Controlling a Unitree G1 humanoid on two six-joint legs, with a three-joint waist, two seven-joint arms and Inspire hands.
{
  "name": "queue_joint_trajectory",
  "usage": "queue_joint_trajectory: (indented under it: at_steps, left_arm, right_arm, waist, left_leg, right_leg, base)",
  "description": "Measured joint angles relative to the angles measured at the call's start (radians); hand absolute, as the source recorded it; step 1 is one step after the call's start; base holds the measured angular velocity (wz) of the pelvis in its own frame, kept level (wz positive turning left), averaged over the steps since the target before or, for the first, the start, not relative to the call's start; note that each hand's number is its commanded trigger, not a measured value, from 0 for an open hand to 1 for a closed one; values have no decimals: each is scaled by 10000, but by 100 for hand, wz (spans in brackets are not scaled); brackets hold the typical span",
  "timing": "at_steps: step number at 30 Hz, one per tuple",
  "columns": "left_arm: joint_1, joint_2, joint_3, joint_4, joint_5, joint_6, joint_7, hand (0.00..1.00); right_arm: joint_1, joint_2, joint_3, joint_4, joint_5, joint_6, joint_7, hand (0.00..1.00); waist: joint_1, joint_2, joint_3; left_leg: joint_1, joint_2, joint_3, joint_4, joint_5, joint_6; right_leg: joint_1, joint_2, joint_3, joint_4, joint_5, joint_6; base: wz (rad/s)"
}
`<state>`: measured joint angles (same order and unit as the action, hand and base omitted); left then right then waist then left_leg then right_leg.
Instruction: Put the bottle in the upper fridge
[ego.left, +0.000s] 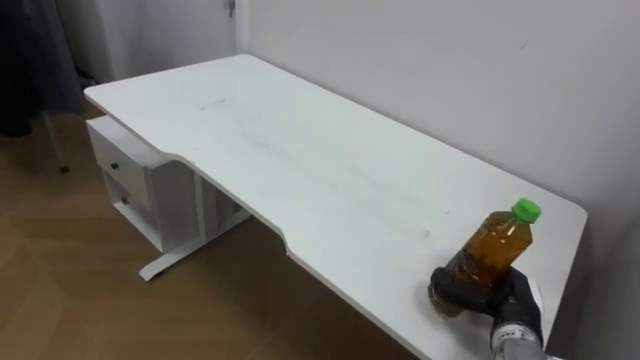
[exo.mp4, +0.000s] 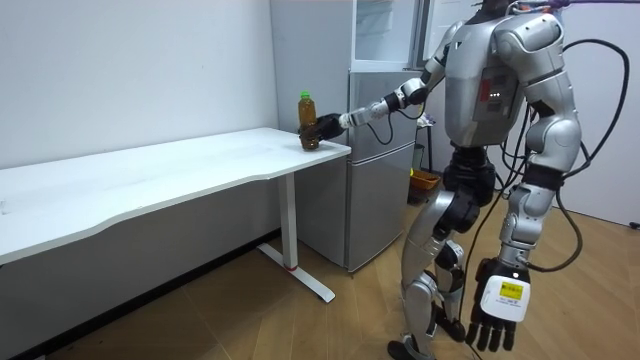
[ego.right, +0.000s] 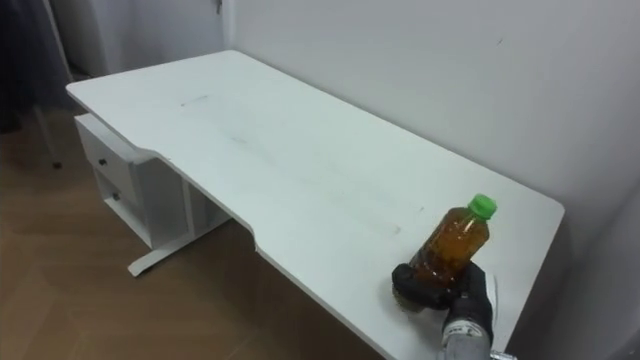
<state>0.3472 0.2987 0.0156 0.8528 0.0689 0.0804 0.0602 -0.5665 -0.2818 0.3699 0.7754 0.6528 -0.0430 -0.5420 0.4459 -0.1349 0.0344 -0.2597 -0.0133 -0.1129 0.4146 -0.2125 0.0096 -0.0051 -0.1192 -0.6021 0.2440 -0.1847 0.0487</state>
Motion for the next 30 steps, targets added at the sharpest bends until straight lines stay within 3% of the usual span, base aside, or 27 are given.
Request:
queue_joint_trajectory:
  at_steps: [15, 21, 25, 30]
  left_arm:
    - [-23, -6, -12, 345, -28, -201, -292, 0]
    - [-34, -91, 225, 679, -226, -436, -306, 0]
    - [247, -188, 574, 706, -375, -441, -242, 0]
    - [484, -410, 790, 707, -373, -658, -191, 0]
  right_arm:
    - [-3, -4, -10, 134, 235, -45, 409, 100]
    - [212, -71, -2, -672, 582, -3, 817, 100]
    - [833, -298, -30, -2524, 250, 6, 1250, 100]
    - [1496, -701, -108, -4720, -153, -4, 1562, 100]
  waist:
    - [-53, 52, 36]
    - [-138, 28, 17]
    - [-526, 80, -3]
    - [-1158, 280, -133]
  left_leg:
    - [84, 16, 74, -19, -2, 1]
    - [372, 91, 444, -209, -8, 15]
    - [713, 162, 700, -288, -13, 15]
    - [1158, 165, 885, -603, -14, 17]
  right_leg:
    - [23, 1, 146, -25, 0, 0]
    - [81, -4, 470, -59, 4, -1]
    - [253, 10, 643, -105, 12, -4]
    - [527, 0, 842, -154, 15, 1]
  base:
    - [0]
    - [-15]
    - [-16]
    - [-13]
